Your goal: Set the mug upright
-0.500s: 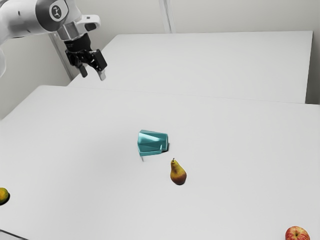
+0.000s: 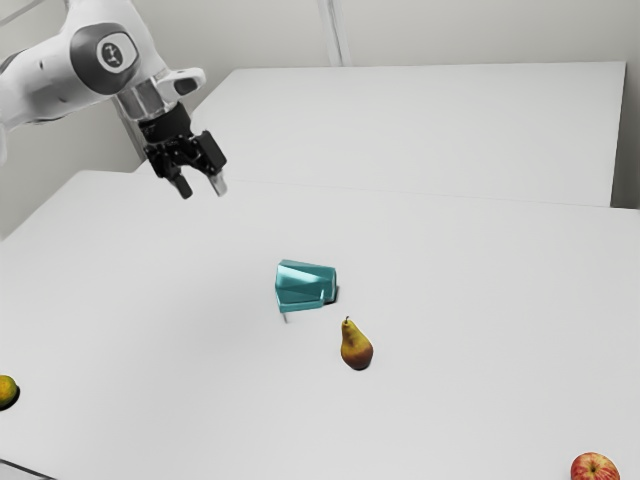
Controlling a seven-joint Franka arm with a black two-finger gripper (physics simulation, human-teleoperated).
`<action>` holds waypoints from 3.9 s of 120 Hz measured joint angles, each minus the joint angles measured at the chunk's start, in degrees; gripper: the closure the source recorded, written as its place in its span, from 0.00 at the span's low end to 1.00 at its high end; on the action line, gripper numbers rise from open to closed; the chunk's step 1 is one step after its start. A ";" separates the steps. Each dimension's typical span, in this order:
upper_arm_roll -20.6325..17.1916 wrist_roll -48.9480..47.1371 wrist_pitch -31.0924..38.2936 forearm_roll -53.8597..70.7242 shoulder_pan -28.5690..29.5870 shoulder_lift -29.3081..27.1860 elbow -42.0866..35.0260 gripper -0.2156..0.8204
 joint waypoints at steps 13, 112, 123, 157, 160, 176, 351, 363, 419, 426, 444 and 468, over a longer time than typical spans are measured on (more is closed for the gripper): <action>0.83 0.68 4.35 -8.19 1.51 0.09 -6.96 0.21; 1.64 22.53 23.42 -51.54 1.91 16.61 -20.21 0.21; 1.62 24.85 21.94 -54.18 1.87 17.10 -20.21 0.21; 1.59 30.19 19.07 -56.77 1.94 17.28 -19.76 0.76; 1.59 30.58 18.96 -56.82 1.94 17.22 -19.61 0.79; 1.57 32.52 18.55 -56.95 1.94 16.84 -19.12 0.89; -6.03 0.63 28.56 17.04 -0.08 12.34 -11.32 0.96; -6.10 -1.01 29.29 16.92 -0.07 13.39 -11.39 0.95; -6.28 -4.90 28.82 15.01 -0.06 10.02 -11.37 0.36; -6.30 -5.15 27.49 14.06 -0.08 8.26 -11.03 0.32; -6.21 -5.68 21.54 11.94 0.50 6.30 -5.27 0.27; -6.00 -6.22 12.76 11.33 0.35 3.40 2.37 0.23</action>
